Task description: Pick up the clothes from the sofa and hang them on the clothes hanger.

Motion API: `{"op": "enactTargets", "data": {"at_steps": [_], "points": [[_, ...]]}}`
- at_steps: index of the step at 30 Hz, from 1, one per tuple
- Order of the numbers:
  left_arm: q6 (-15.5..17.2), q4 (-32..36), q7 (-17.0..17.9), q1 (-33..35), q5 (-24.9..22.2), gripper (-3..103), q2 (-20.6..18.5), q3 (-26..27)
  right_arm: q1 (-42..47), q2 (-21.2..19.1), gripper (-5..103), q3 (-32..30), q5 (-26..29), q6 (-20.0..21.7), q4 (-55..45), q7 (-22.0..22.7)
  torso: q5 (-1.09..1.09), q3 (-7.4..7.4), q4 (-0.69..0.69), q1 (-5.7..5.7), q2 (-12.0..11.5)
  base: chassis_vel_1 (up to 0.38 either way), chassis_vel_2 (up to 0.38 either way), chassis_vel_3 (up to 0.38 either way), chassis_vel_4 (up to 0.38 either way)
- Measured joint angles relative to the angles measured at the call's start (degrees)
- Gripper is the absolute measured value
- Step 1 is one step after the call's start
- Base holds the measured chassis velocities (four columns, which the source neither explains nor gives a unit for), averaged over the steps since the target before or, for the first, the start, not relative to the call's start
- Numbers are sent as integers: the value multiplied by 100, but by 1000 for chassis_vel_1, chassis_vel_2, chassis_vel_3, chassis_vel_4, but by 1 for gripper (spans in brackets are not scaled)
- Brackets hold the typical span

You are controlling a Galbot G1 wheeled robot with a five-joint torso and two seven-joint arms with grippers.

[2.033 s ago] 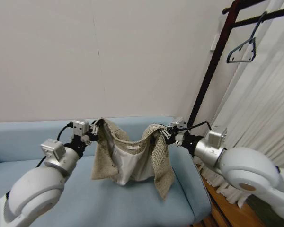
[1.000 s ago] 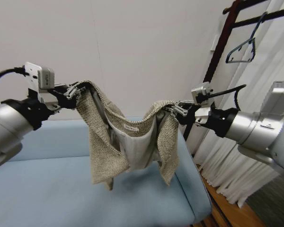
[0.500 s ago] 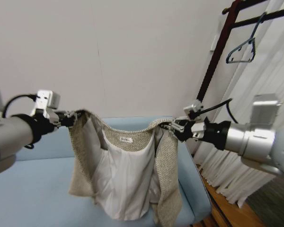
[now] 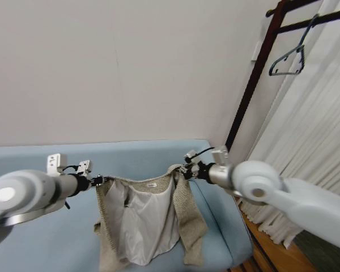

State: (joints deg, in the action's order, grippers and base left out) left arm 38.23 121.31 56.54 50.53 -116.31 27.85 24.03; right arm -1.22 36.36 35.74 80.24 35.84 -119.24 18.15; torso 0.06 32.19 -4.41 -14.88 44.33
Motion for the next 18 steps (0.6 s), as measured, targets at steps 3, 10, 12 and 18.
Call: {"op": "enactTargets", "data": {"at_steps": [3,10,12,18], "points": [[-133,-999,-642,-451,1370,1,707,-826,171,395,1,356,-737,-195,530,-170,0,-1,-3,0,0,0,0,0,0],[-436,-2308,-1705,-859,2934,1,1602,-1554,281,1176,1,725,-1971,-783,1683,-428,5,-1,-5,0,0,0,0,0,0],[-460,-2457,-1894,-914,3152,1,1670,-1671,290,1281,1,741,-2086,-820,1842,-460,1,-2,-3,0,0,0,0,0,0],[-715,-3734,-2758,-1649,4227,1,2068,-2445,330,1820,1,870,-3221,-1064,3021,-1060,2,-2,-7,2,1,0,0,0,0]]}}
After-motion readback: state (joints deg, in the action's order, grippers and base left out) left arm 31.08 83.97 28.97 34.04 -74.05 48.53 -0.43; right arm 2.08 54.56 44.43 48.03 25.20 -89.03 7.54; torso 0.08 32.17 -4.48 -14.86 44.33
